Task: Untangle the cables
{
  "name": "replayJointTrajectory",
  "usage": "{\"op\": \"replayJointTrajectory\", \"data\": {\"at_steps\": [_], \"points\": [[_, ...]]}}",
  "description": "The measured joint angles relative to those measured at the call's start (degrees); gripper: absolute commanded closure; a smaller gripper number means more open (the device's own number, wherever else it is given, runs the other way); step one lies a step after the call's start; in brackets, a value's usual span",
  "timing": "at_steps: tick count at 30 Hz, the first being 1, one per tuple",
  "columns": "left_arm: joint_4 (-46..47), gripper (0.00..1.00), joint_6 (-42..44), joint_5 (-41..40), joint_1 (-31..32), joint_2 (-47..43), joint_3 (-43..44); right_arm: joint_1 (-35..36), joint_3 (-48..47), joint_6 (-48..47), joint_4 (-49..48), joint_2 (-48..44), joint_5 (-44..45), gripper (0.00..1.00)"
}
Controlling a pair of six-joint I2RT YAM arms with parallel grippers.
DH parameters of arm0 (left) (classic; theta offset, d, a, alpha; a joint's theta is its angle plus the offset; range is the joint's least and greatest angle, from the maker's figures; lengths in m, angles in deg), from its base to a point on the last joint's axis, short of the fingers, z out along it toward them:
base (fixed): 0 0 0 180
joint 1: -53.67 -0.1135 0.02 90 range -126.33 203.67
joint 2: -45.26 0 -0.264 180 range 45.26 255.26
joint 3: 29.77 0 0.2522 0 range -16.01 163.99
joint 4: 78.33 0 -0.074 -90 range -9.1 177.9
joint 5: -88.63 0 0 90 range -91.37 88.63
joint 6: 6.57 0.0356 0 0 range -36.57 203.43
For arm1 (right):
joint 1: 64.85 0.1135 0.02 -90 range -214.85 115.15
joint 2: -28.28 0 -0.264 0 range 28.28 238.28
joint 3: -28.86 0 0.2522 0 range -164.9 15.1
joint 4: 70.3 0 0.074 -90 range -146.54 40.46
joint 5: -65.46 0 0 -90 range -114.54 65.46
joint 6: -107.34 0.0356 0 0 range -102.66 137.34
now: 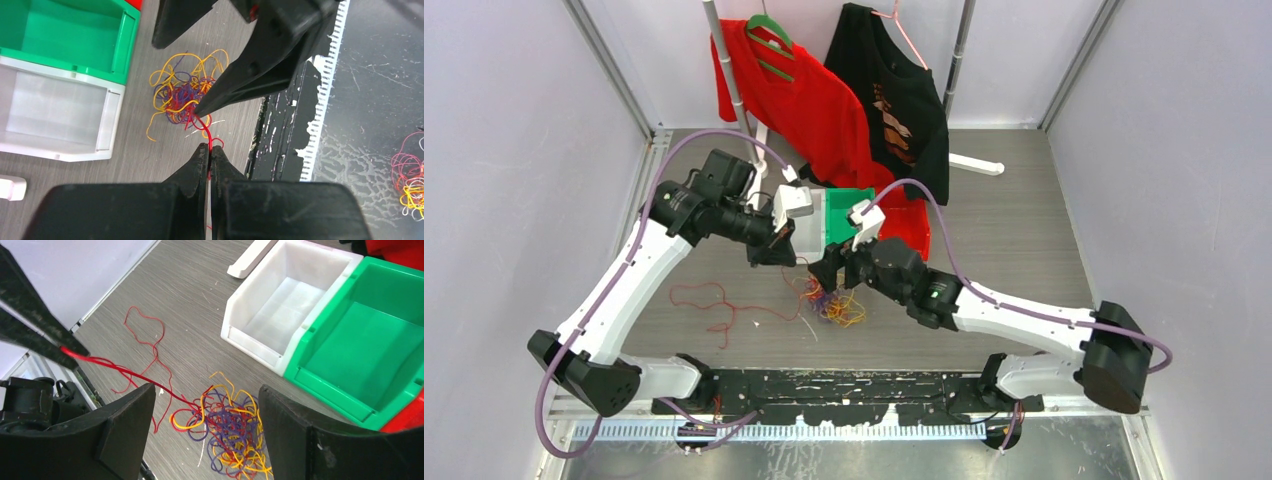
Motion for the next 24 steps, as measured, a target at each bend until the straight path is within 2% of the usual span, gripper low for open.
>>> {"op": "replayJointTrajectory", "data": {"at_steps": [11, 15, 24], "points": [[-0.81, 1.00, -2.75, 0.07, 1.53, 0.00, 3.76, 1.16, -2.80, 0.50, -11.04, 11.74, -0.42, 0.26], [-1.92, 1.00, -3.58, 0.02, 1.49, 0.00, 6.29, 1.53, -3.65, 0.68, -14.01, 15.78, -0.26, 0.32], [-6.45, 1.00, -4.68, 2.49, 1.62, 0.04, 14.32, 1.81, -0.55, 2.10, -20.26, 20.15, 5.99, 0.39]]}}
